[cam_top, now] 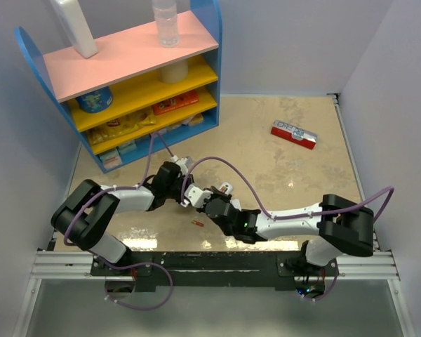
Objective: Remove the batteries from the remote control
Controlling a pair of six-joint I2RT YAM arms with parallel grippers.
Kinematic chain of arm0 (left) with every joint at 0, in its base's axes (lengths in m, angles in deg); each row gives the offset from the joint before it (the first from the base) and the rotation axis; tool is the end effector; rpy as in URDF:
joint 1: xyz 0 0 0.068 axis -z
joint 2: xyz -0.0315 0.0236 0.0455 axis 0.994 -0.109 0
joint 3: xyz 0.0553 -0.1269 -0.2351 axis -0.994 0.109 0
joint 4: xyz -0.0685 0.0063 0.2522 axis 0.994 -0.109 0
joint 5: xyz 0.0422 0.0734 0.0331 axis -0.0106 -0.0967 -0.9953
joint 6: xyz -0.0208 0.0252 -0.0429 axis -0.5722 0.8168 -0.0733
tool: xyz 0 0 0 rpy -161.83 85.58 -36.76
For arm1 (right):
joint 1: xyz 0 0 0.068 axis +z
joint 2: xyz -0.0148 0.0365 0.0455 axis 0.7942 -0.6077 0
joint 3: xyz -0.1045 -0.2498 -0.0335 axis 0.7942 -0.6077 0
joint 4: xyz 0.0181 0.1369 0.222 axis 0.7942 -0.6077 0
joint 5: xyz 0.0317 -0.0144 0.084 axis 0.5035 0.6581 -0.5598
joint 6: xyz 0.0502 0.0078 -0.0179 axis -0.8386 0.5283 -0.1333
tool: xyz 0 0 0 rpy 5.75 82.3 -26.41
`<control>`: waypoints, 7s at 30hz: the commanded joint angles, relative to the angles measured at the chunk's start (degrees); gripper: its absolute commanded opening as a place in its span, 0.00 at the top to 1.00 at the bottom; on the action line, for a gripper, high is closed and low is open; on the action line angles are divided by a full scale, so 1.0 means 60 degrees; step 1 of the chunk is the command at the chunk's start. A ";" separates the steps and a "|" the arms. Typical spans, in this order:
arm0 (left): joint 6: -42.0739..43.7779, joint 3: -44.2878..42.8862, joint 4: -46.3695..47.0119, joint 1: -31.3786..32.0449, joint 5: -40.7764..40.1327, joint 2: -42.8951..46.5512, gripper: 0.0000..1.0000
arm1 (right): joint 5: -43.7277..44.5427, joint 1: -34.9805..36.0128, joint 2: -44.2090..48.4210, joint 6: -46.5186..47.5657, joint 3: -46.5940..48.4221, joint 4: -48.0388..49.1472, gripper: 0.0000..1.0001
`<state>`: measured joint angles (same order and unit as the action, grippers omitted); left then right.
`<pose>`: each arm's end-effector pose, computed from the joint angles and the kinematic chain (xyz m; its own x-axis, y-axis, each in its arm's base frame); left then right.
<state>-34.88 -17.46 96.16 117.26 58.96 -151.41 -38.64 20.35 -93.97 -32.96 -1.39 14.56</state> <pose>0.2222 -0.1604 0.1292 -0.8955 -0.1399 -0.4224 0.1777 0.7579 -0.6277 0.1125 0.2852 0.1951 0.0832 -0.6705 -0.7372 -0.5383 0.5923 -0.5995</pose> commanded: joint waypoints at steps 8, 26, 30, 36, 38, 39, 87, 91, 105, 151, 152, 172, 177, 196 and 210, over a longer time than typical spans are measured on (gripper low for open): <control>-0.0403 0.0191 0.0395 0.0273 0.0296 0.0403 0.79 | 0.0438 -0.0654 0.1437 -0.1973 -0.0161 0.0506 1.00; 0.0299 -0.1244 -0.1113 0.0288 -0.0877 0.0318 0.74 | 0.1932 -0.1109 0.2478 -0.7920 0.0967 -0.3099 1.00; 0.0198 -0.1333 -0.1011 0.0346 -0.0583 -0.0123 0.75 | 0.1508 -0.1607 0.2492 -0.8463 0.0631 -0.2835 1.00; -0.0066 -0.0923 -0.0426 0.0653 -0.0305 -0.0416 0.78 | 0.1332 -0.2178 0.2741 -0.8845 0.0148 -0.2542 1.00; -0.0197 -0.0806 -0.0222 0.0727 -0.0159 -0.0475 0.78 | 0.1172 -0.2427 0.2902 -0.8889 -0.0058 -0.2294 1.00; -0.0242 -0.0748 -0.0148 0.0756 -0.0129 -0.0461 0.79 | 0.0982 -0.2515 0.2975 -0.8903 -0.0276 -0.2191 1.00; -0.0271 -0.2036 -0.0396 0.0566 -0.0407 -0.1677 0.79 | -0.2243 -0.3819 0.3342 -0.8977 -0.2856 0.1823 1.00; -0.0286 -0.1963 -0.0367 0.0552 -0.0407 -0.1604 0.79 | -0.2170 -0.3834 0.3357 -0.9138 -0.2944 0.1882 1.00; -0.0462 -0.1685 0.0028 0.0581 -0.0232 -0.1545 0.79 | -0.2608 -0.3907 0.2890 -1.0249 -0.3677 0.3067 1.00; 0.0474 -0.1992 -0.3046 -0.0749 -0.1286 0.1178 0.80 | -0.8392 -0.4128 0.3781 -0.8083 -0.1640 0.0564 1.00; 0.0563 -0.2021 -0.3366 -0.0897 -0.1286 0.1354 0.79 | -0.8714 -0.3967 0.3825 -0.8083 -0.1699 0.0549 1.00; 0.1267 -0.0718 -0.4000 -0.2569 -0.0510 0.2601 0.77 | -0.8337 -0.0597 0.2171 -0.8259 -0.2256 0.2336 1.00; 0.1150 -0.0542 -0.3897 -0.2569 -0.0568 0.2586 0.77 | -0.7650 -0.0597 0.1950 -0.8200 -0.2139 0.2278 1.00; 0.0695 0.0439 -0.3340 -0.2569 -0.0407 0.2586 0.77 | -0.5437 -0.0611 0.2902 -0.8083 -0.1963 0.1048 1.00; 0.0578 0.0644 -0.3033 -0.2569 -0.0246 0.2674 0.77 | -0.5511 -0.0611 0.1688 -0.7893 -0.1217 0.1355 1.00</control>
<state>-30.49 -14.51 75.57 102.13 56.36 -136.66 -74.13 16.74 -81.90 -81.75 -12.50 21.25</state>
